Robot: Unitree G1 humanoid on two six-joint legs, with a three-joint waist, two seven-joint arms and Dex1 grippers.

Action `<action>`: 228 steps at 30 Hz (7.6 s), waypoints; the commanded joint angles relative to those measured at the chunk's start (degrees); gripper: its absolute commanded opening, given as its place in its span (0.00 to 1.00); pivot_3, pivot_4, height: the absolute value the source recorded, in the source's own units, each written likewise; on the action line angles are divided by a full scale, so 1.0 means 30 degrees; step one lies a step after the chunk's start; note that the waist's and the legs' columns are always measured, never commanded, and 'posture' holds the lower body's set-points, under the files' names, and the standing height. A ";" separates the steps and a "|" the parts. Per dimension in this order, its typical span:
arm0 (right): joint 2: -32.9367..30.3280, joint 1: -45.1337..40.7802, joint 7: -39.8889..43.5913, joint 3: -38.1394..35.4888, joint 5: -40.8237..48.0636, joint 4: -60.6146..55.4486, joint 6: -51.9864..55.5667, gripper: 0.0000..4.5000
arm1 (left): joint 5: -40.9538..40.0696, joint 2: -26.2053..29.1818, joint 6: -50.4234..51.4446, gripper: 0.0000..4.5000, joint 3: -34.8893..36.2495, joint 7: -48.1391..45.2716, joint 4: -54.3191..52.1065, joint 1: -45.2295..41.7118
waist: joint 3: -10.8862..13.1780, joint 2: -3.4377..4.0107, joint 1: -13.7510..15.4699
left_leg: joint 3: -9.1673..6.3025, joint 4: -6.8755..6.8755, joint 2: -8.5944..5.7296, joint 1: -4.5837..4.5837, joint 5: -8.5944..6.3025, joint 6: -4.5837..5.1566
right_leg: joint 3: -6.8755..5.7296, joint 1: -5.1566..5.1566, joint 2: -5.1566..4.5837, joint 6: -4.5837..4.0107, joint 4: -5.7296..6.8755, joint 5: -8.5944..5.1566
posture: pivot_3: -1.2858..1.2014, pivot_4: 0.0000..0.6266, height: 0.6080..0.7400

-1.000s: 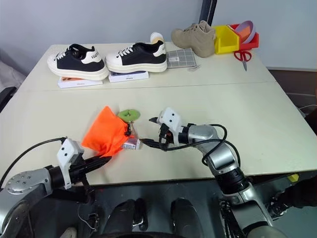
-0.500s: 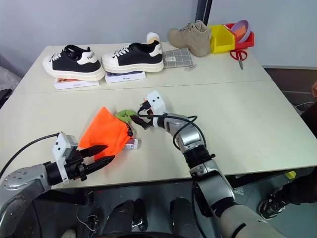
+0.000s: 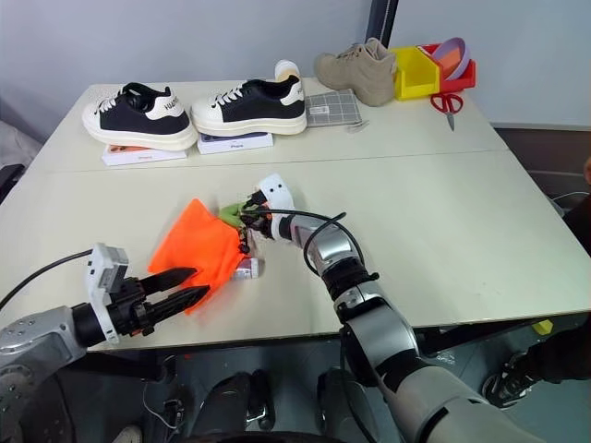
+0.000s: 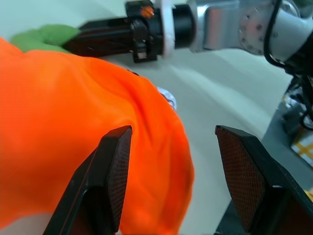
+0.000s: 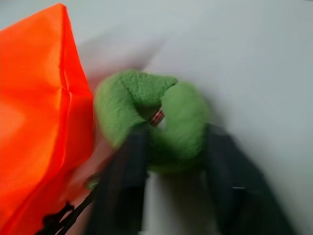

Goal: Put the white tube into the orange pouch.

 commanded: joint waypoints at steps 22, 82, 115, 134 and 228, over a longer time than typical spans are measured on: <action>-0.4555 0.6778 -0.0570 -0.3919 0.4611 -1.7524 0.3427 0.02 | 0.0824 -0.0331 -0.0979 0.65 -0.1371 0.0379 0.4434 -0.4965 | -0.0002 -0.0006 0.0047 | -0.0017 -0.0014 0.0003 0.0003 0.0003 -0.0022 | -0.0015 0.0000 0.0016 0.0008 0.0010 -0.0001 | 0.52 0.24 1.00; -0.6924 0.9355 0.2987 0.4041 0.1265 -1.7456 0.3358 0.01 | 0.4696 -0.0832 -0.4993 0.65 -0.2667 -0.1561 0.5172 -0.4563 | -0.0012 -0.0031 0.0491 | -0.0036 0.0015 0.0005 0.0006 -0.0018 0.0130 | -0.0022 0.0011 0.0022 0.0006 0.0009 -0.0015 | 0.52 0.24 1.00; -0.7895 0.8524 -0.0490 -0.2187 0.1981 -1.5649 0.4912 0.87 | 0.4847 -0.1397 -0.5288 0.65 -0.3153 -0.1358 0.5150 -0.4889 | -0.0016 -0.0037 0.0491 | -0.0037 0.0026 0.0002 0.0007 -0.0020 0.0137 | -0.0025 0.0020 0.0016 0.0011 0.0015 -0.0010 | 0.52 0.24 1.00; -0.7123 0.7900 -0.1175 -0.3565 0.3171 -1.5028 0.5547 0.01 | 0.4896 -0.1412 -0.5477 0.65 -0.2842 -0.1371 0.5150 -0.4699 | -0.0016 -0.0036 0.0509 | -0.0029 0.0025 -0.0001 0.0008 0.0035 0.0051 | -0.0024 0.0026 0.0020 0.0028 0.0027 -0.0005 | 0.52 0.24 1.00; -0.6340 0.8461 -0.4148 -0.3410 0.2446 -2.0853 0.2671 0.00 | 1.1017 -0.7116 -0.9456 0.98 -1.0248 -1.1097 2.4866 -2.1971 | -0.0014 -0.0036 0.0539 | -0.0041 0.0105 0.0013 -0.0008 0.0067 0.0018 | 0.0008 0.0016 0.0183 0.0074 0.0088 -0.0006 | 0.52 0.24 1.00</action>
